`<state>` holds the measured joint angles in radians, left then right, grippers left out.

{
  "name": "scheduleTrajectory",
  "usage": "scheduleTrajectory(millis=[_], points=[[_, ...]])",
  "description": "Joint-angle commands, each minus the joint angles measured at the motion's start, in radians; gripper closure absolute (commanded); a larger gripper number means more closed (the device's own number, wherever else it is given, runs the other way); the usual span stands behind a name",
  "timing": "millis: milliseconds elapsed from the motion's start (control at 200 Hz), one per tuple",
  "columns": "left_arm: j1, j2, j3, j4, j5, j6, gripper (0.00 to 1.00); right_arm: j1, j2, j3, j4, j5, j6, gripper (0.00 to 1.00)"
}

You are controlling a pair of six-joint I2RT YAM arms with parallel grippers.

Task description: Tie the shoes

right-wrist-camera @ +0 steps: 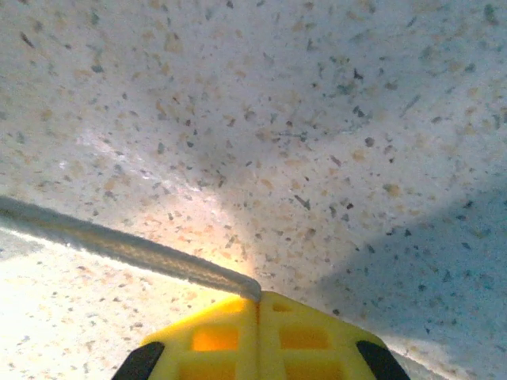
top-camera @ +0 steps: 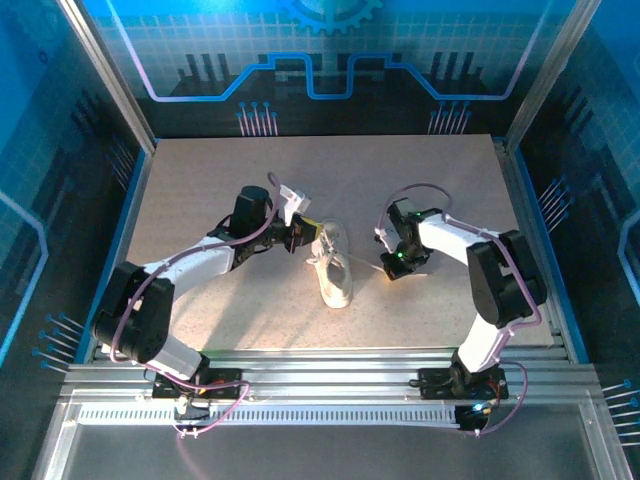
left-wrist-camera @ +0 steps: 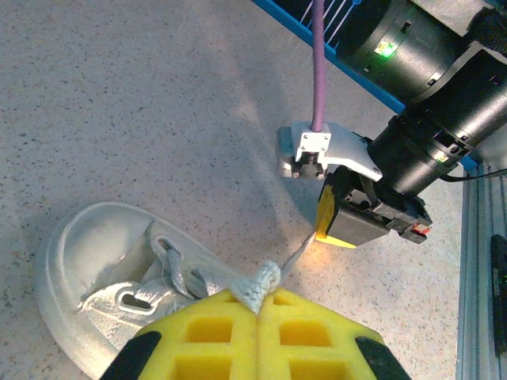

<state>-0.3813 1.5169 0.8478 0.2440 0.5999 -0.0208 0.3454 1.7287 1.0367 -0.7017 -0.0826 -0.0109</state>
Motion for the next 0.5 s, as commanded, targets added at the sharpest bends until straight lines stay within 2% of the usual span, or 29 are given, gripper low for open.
scheduleTrajectory(millis=[0,320,495], points=[[0.001,-0.036,-0.015,0.099,0.018,-0.015,1.00,-0.018,-0.068,-0.003,0.039,-0.075,0.060,1.00],[-0.004,-0.095,-0.041,0.097,-0.031,0.018,1.00,-0.045,-0.063,0.139,0.000,-0.160,0.079,1.00],[-0.004,-0.074,-0.003,0.084,-0.048,-0.032,1.00,-0.044,-0.069,0.094,-0.004,-0.151,0.087,1.00]])
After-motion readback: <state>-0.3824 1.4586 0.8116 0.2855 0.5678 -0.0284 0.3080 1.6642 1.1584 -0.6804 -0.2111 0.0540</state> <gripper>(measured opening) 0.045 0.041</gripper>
